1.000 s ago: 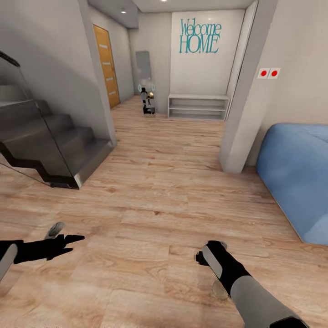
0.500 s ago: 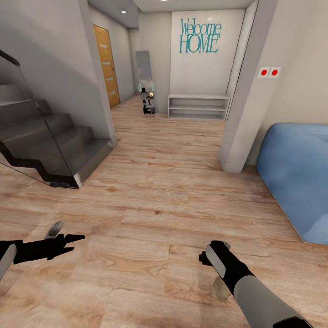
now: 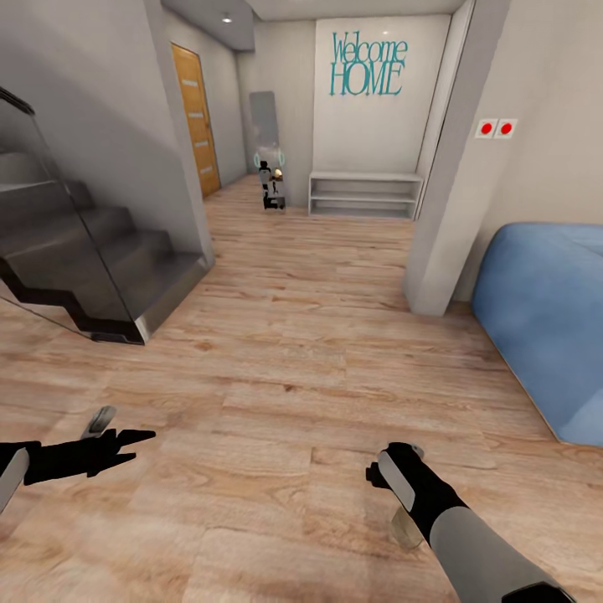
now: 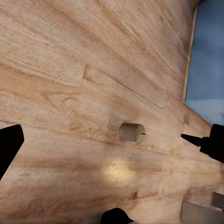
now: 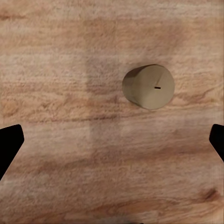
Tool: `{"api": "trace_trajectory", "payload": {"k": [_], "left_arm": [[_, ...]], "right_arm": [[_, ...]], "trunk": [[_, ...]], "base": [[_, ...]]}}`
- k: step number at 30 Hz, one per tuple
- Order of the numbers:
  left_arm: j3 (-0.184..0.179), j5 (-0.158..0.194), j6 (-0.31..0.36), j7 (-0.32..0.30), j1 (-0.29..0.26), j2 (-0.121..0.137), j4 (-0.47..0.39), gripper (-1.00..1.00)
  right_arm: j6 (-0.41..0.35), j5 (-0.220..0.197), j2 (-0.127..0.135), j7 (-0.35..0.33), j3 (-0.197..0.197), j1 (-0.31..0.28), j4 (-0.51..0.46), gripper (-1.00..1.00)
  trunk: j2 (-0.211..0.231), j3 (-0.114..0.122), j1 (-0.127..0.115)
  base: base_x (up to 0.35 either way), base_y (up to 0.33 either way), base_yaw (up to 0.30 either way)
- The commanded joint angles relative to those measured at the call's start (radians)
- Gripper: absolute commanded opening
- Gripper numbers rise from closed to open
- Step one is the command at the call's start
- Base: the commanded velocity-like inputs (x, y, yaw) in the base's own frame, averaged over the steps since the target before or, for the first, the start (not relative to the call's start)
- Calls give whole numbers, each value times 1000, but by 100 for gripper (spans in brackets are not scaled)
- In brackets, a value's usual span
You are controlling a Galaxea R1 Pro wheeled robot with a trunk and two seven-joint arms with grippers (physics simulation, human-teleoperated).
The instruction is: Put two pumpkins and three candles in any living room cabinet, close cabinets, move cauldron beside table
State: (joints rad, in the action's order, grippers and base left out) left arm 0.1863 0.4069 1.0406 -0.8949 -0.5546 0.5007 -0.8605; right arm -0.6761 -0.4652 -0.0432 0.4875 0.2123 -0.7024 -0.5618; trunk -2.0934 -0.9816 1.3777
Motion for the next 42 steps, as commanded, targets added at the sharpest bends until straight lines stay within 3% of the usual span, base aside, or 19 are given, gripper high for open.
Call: {"api": "trace_trajectory", "payload": {"k": [1,31,42], "left_arm": [[1,-3,3,-6,-1,0,0,100],[-5,-8,3,-6,-1,-5,1,100],[-2,-8,-5,-2,1,-11,1,100]], "right_arm": [[-2,-10,0,10,6,0,-1,100],[-5,-10,-11,7,8,0,-16,100],[-5,-10,-11,6,9,0,-16,100]], "trunk": [[-8,-4,4],[-218,-98,119],[-218,-98,119]], "base": [[0,0,0],[0,0,0],[0,-1,0]]}}
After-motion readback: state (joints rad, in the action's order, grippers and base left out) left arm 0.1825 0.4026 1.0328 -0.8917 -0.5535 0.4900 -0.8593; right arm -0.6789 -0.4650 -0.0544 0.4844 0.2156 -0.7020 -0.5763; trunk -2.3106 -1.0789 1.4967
